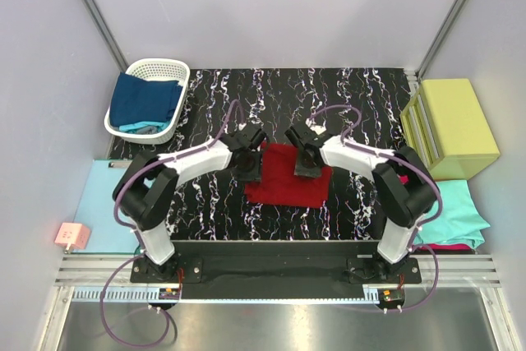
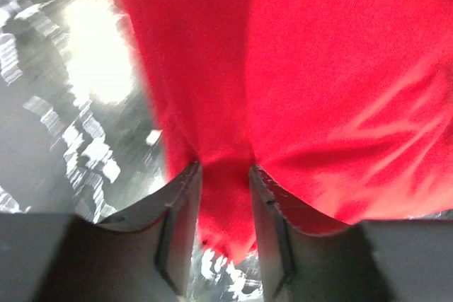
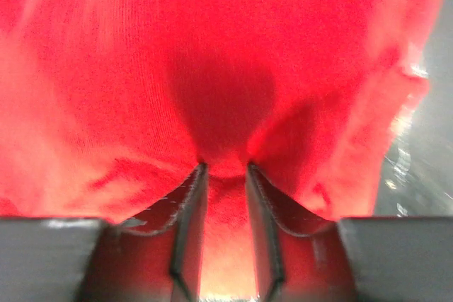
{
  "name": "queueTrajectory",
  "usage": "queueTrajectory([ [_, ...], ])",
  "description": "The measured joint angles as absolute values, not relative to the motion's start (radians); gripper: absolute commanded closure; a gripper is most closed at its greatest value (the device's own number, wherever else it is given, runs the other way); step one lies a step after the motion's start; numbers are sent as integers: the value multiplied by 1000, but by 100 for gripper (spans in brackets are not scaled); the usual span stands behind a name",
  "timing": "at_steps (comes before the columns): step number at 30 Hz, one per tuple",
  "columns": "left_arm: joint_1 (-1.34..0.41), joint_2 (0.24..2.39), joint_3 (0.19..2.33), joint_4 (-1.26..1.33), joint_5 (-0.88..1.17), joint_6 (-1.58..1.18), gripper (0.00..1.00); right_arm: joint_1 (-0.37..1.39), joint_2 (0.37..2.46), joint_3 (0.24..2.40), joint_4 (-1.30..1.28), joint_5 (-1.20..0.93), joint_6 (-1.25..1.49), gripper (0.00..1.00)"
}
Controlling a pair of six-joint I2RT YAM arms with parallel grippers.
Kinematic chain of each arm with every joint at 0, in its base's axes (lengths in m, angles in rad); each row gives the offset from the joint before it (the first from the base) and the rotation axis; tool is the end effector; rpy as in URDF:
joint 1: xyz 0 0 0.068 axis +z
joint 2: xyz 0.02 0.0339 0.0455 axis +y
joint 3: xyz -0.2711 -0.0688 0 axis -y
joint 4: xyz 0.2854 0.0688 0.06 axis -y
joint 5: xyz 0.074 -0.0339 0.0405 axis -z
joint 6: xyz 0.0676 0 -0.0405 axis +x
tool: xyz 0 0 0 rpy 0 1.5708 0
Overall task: Fold and stack the t-shirts
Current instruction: Smooth out wrinkles on the folded tshirt
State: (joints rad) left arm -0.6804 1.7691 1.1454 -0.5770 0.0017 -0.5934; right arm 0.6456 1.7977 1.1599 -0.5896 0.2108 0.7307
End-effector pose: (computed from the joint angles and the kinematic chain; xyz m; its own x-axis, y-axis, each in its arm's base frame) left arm 0.3041 -0.2463 0.1293 -0.9529 0.0518 -0.2990 0.1167 0.9721 -0.2036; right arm 0.3226 0.2253 0.1240 -0.9152 0.1276 -0.3822 0.1057 0.9913 0.0780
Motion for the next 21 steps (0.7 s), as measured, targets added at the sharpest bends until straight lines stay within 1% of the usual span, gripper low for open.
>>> queueTrajectory([
  [4,-680,1657,1167,-620,-68,-594,51,648,1674,1156,-615,265,712,48],
  [5,-678,1631,1192,-620,-83,-590,50,648,1634,1178,-619,279,702,48],
  [6,-675,1607,1229,-613,-96,-583,50,648,1615,1202,-619,284,691,49],
  [9,-661,1587,1315,-553,-109,-565,51,648,1605,1311,-587,306,651,59],
  [12,-645,1598,1332,-482,-96,-550,54,648,1644,1356,-559,317,625,63],
  [16,-630,1679,1312,-402,-34,-538,57,648,1771,1363,-544,319,613,64],
  [21,-628,1824,1288,-366,28,-531,58,647,1909,1346,-547,325,609,63],
])
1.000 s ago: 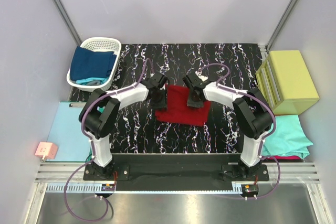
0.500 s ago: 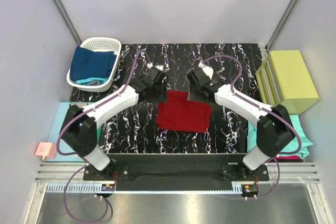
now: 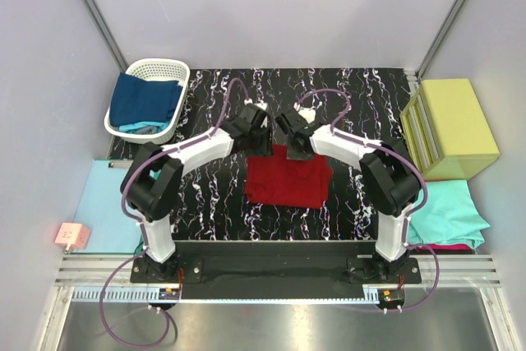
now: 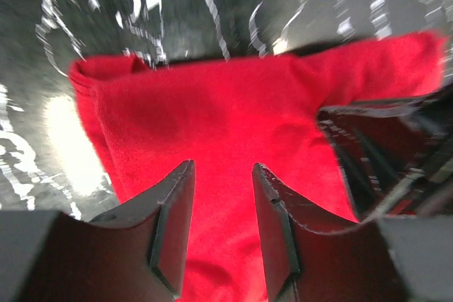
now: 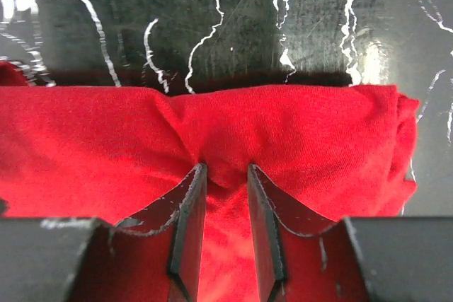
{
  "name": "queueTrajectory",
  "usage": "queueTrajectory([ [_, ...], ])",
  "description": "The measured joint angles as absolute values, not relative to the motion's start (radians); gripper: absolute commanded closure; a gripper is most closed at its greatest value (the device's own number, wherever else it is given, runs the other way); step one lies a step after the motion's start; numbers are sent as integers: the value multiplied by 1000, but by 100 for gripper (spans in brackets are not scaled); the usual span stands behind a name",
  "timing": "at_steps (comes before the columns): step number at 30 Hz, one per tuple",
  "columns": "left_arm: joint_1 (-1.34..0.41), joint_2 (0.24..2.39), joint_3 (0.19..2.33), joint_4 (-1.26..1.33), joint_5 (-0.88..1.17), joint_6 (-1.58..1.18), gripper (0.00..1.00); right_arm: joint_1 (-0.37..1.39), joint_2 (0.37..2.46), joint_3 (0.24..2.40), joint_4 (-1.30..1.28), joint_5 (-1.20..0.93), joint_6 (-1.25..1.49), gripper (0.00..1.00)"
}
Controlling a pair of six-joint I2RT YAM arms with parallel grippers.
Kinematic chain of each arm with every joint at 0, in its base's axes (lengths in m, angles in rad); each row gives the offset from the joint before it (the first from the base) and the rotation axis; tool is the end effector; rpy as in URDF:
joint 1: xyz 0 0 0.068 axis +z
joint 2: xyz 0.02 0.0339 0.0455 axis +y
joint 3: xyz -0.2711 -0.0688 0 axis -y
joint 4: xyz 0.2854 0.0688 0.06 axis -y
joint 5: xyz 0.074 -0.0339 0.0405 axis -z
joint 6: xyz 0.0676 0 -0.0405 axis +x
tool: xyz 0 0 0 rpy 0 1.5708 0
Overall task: Fold and stack the t-shirts
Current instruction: Smooth out wrinkles on the folded tshirt
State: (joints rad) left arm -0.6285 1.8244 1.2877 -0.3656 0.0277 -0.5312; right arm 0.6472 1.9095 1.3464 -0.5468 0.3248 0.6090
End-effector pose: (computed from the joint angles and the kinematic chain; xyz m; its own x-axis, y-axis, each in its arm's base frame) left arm 0.3643 -0.2671 0.1705 -0.8521 -0.0067 -0.5234 0.1971 0.9222 -0.3327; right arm 0.3679 0.2510 0.1439 -0.8482 0.0385 -0.5283 0.0329 0.9993 0.0200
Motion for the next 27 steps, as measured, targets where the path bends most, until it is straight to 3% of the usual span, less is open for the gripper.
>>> queueTrajectory([
  [9,-627,1981,1349,-377,52,-515,60,633,2012,1425,-561,340,607,64],
  [13,-620,1975,1346,-371,49,-514,56,631,1998,1407,-538,357,616,54],
  [20,-622,1801,1299,-389,19,-504,52,633,1778,1289,-542,392,603,51],
  [27,-630,1636,1277,-355,22,-509,54,657,1571,1239,-543,392,618,52],
])
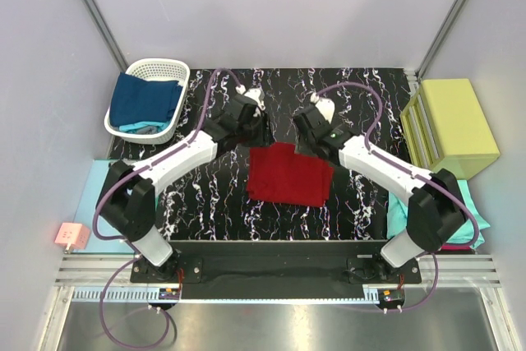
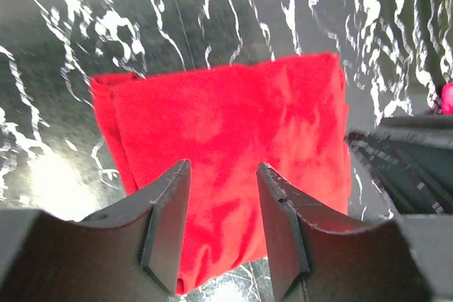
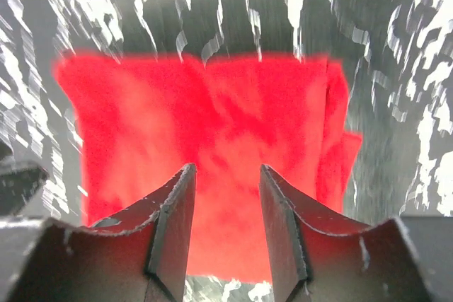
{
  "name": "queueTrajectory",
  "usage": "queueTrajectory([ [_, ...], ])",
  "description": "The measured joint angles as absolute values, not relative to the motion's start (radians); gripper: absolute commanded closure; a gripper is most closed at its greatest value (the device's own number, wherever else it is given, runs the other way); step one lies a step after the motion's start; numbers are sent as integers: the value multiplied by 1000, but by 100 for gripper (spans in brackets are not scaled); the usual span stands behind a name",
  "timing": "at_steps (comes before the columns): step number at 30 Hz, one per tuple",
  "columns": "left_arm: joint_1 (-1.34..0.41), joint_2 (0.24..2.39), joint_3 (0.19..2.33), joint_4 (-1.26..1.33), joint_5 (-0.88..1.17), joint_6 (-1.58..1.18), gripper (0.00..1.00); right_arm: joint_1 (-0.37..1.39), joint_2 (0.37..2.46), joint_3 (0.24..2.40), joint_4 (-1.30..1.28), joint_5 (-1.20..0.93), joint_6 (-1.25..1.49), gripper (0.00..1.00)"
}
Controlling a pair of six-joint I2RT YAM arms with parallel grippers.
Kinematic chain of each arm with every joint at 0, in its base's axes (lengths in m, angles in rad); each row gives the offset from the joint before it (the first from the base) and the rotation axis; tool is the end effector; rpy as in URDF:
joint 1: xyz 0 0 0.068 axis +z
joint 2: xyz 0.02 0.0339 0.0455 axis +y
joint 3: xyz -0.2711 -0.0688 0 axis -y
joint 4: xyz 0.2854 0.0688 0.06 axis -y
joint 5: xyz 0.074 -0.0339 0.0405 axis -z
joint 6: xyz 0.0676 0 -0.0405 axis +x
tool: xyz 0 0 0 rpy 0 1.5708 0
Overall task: Fold and stack the t-shirts
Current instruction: Smooth out wrinkles on the folded tshirt
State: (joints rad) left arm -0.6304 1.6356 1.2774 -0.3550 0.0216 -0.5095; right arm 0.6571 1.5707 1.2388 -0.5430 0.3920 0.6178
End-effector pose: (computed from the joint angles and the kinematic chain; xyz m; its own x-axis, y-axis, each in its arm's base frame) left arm 0.3489 -0.2564 0.2475 -0.7553 -0.0525 -0.6533 0.2682 0.8847 -0.3812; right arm 0.3300 0.2219 0.2436 -0.7100 0.1284 -0.6924 0.0499 0.9899 0.1323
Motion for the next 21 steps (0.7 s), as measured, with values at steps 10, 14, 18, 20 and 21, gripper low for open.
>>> queueTrajectory([
  [10,-738,1678,1062,-344,50,-533,56,759,1595,955,-574,337,695,54],
  [14,-739,1694,1045,-337,55,-540,59,760,1607,944,-572,327,715,55],
  [18,-740,1707,1028,-325,57,-554,59,761,1608,945,-573,331,725,54],
  [20,-745,1694,1013,-321,50,-559,57,769,1593,945,-577,345,726,52],
  [21,-748,1679,1004,-322,44,-561,56,775,1572,944,-580,353,726,52],
])
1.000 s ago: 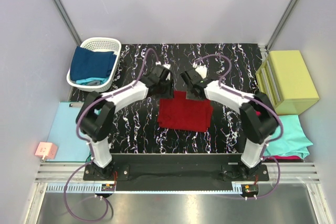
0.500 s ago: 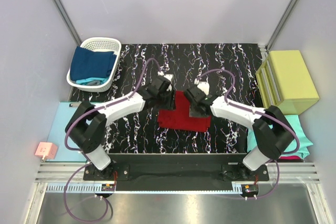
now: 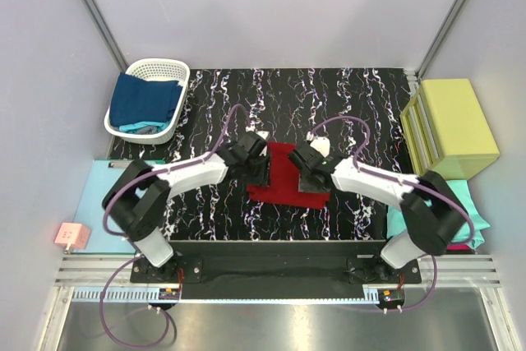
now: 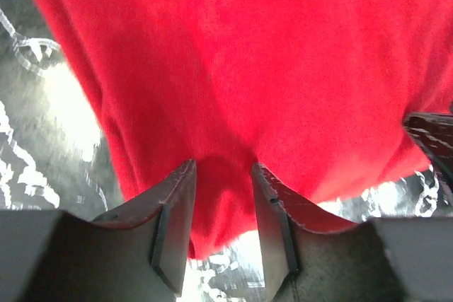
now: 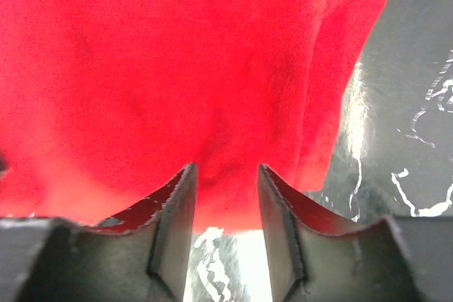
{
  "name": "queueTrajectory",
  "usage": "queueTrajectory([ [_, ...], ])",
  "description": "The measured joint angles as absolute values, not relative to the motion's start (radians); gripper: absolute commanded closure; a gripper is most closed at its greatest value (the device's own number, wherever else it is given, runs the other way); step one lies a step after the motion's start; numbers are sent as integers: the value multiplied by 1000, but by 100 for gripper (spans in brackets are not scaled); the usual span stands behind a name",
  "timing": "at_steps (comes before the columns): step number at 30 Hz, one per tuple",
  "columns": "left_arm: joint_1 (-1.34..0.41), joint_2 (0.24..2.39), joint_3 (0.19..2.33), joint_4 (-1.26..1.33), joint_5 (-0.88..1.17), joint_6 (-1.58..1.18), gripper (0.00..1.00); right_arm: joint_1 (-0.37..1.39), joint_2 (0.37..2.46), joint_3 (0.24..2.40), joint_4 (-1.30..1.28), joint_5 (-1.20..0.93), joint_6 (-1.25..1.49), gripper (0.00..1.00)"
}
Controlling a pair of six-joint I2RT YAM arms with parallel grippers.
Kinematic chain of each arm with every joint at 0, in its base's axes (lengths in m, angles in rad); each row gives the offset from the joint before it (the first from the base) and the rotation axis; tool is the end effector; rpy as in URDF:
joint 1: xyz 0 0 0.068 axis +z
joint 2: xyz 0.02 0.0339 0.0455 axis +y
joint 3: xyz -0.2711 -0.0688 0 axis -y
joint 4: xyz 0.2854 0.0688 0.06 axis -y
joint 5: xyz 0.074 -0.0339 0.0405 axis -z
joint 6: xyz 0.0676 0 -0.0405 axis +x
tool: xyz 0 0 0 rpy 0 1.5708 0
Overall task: Fold and stack the t-shirts
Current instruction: Smooth out wrinkles on the folded tshirt
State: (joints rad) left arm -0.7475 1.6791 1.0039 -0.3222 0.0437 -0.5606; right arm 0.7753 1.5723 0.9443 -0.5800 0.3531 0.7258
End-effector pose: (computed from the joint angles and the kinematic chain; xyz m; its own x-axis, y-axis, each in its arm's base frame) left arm 0.2813 -0.2648 0.1326 -0.8921 0.1027 -0.4399 0.2624 0.9105 -0.3195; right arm 0.2559 0.2180 0.1370 -0.8772 0.0124 -0.4800 0.0175 0.9998 -0.0063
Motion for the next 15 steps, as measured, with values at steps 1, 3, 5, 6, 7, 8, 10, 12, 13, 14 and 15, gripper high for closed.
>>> queueTrajectory([
  [1,-751,1655,996,-330,39,-562,56,782,1542,944,-586,358,726,51],
  [3,-756,1597,991,-350,33,-566,55,792,1467,950,-596,363,723,51],
  [5,-761,1518,994,-358,28,-567,55,794,1413,982,-613,363,719,51],
  [6,-763,1483,997,-359,27,-567,55,794,1402,1004,-619,363,719,52],
  [7,-766,1454,1001,-359,26,-567,55,794,1401,1026,-619,358,719,52],
  [8,-769,1430,1007,-358,26,-569,55,795,1404,1041,-617,354,719,52],
  [10,-776,1414,1008,-353,26,-570,55,801,1414,1043,-619,349,722,52],
  [12,-786,1419,1004,-352,27,-573,56,811,1432,1028,-616,343,730,52],
  [13,-790,1431,997,-348,28,-575,56,815,1441,1013,-614,337,735,53],
  [14,-793,1446,987,-345,31,-577,57,820,1449,995,-615,331,740,53],
  [15,-795,1467,973,-340,36,-578,57,824,1456,977,-615,327,745,53],
])
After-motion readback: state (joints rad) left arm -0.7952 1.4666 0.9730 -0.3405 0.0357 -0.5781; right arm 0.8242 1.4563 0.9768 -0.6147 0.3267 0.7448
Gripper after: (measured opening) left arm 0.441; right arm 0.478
